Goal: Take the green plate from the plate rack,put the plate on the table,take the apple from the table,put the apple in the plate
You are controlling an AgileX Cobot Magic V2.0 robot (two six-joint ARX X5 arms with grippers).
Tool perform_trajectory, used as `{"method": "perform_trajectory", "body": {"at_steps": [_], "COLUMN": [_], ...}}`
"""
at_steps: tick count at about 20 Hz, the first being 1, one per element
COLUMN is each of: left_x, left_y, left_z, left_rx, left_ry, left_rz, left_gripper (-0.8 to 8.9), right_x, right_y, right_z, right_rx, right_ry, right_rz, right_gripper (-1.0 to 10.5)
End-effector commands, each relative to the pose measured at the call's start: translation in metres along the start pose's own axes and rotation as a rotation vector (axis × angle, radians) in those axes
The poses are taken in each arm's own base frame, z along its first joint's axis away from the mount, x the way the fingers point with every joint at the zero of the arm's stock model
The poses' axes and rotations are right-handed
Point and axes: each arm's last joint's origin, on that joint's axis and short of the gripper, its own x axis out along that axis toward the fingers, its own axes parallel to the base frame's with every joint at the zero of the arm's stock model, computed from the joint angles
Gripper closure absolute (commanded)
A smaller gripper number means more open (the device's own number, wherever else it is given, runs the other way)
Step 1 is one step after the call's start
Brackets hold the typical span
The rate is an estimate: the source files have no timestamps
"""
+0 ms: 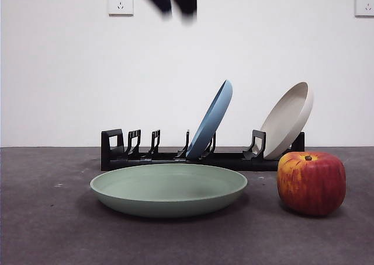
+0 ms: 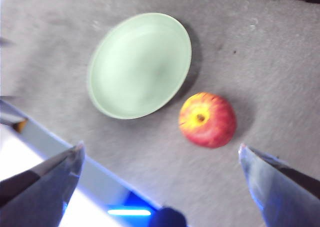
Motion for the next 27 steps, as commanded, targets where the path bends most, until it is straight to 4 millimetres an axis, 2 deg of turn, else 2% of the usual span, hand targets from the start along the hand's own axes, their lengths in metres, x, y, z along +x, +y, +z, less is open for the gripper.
{"method": "perform_trajectory", "body": {"at_steps": [1, 4, 8, 13, 17, 22, 27], "left_x": [-0.036, -0.078, -0.112, -0.118, -0.118, -0.118, -0.118], "left_y": [0.012, 0.027, 0.038, 0.04, 0.039, 0.04, 0.04], "left_z": [0.003, 0.001, -0.007, -0.014, -0.015, -0.015, -0.015], "left_rx": [-0.073, -0.123, -0.156, -0.172, -0.169, -0.169, -0.17], "left_ry": [-0.087, -0.181, -0.256, -0.244, -0.236, -0.235, -0.235], "left_rz": [-0.037, -0.031, -0.024, -0.024, -0.023, -0.021, -0.018], "left_gripper": [5.22, 5.22, 5.22, 5.22, 5.22, 5.22, 5.22], "right_x": [0.02, 0.057, 0.106, 0.15, 0.172, 0.188, 0.188], "right_y": [-0.005, -0.006, -0.003, -0.005, -0.008, -0.009, -0.006], "right_z": [0.01, 0.019, 0.024, 0.018, 0.013, 0.005, 0.003], "right_rx": [-0.021, -0.073, -0.16, -0.191, -0.205, -0.191, -0.165], "right_ry": [0.049, 0.139, 0.239, 0.344, 0.4, 0.466, 0.479], "right_rz": [-0.046, -0.106, -0.206, -0.236, -0.261, -0.269, -0.274], "right_gripper": [3.2, 3.2, 3.0, 2.7, 2.7, 3.0, 7.4]}}
